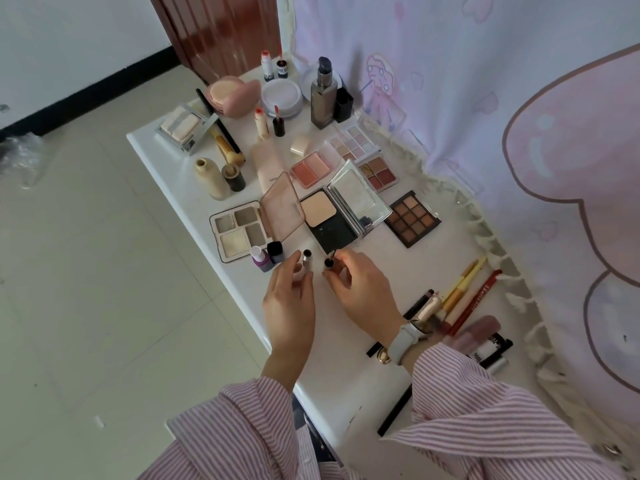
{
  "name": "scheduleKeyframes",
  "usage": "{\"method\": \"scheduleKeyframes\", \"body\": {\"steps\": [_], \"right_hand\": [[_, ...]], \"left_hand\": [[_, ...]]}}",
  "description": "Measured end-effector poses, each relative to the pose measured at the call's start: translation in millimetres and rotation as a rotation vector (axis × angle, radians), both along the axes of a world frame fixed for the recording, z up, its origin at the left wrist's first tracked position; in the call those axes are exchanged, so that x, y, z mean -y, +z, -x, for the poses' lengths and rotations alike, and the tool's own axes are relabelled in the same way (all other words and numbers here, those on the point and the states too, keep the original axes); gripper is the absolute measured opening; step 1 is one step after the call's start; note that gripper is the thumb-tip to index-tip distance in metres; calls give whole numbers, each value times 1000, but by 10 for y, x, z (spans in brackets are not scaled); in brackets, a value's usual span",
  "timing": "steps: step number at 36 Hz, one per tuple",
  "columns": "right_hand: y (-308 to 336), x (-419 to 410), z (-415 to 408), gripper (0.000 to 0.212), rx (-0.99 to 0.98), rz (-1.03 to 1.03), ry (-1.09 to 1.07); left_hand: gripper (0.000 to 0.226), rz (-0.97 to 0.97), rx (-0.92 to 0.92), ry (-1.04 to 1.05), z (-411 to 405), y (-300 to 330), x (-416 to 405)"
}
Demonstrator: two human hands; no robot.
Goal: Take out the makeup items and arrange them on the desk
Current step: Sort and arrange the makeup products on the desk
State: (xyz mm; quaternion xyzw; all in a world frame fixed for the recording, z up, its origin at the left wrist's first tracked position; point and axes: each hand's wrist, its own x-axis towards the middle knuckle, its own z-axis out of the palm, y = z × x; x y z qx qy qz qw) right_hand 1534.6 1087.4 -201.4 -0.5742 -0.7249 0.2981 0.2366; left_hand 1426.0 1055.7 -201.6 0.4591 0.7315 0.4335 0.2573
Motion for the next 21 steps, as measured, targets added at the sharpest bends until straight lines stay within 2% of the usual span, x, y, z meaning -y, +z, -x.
{"method": "scheduleKeyframes", "body": {"steps": [5,10,13,15,21], "right_hand": [[20,-12,-4,31,16,27,10],[72,50,-68,41,-50,112,8],[120,127,-230,28,-52,85,-13],[171,172,-371,21,29,-3,38],[319,381,-690,40,506,-65,387]], "left_hand": [[32,-38,-61,-25,27,-59,97],[31,-68,-151,-56,43,-106,196],[27,-106,-237,-112,58,-111,289],[26,-132,-320,-166,78,-146,353],[31,-88,-547,-315,85,-324,574]]}}
